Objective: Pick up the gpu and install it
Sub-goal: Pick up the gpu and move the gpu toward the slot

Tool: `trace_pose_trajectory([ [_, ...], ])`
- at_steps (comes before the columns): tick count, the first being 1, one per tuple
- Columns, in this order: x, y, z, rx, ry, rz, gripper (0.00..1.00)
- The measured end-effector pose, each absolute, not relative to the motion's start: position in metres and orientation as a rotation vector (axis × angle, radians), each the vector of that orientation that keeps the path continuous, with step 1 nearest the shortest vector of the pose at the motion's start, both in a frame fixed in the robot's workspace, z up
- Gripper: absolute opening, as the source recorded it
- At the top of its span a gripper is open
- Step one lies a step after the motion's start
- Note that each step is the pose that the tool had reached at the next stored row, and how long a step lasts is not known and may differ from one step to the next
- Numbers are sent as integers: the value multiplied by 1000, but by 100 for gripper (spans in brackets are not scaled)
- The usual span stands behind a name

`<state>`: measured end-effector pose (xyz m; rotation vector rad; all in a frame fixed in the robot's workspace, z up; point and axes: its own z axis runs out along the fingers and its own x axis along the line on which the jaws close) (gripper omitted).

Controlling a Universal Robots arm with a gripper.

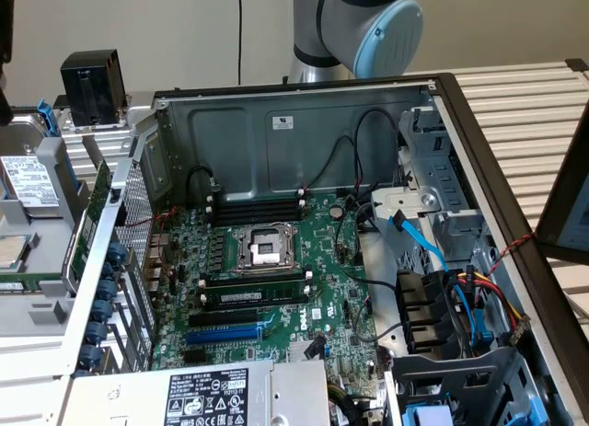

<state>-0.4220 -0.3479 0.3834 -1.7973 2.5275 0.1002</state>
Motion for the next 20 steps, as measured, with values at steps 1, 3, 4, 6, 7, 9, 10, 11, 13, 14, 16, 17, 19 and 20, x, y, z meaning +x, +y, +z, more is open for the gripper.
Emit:
trace_pose_trajectory([
  [1,-422,-348,383,-1822,2511,101,11],
  [3,-422,-348,383,-1868,2478,102,11],
  [4,-422,-348,383,-1890,2462,102,11],
  [6,-422,-348,383,-1936,2428,103,11],
  [7,-422,-348,383,-1958,2410,104,11],
  [9,-422,-348,383,-2002,2376,105,11],
  [10,-422,-348,383,-2024,2358,105,11],
  [11,-422,-348,383,-2044,2341,106,11],
  [13,-422,-348,383,-2087,2304,107,11],
  [14,-422,-348,383,-2110,2284,107,11],
  [16,-422,-348,383,-2151,2247,108,11],
  [17,-422,-348,383,-2172,2227,108,11],
  [19,-422,-348,383,-2213,2188,109,11],
  [20,-422,-348,383,-2234,2168,109,11],
])
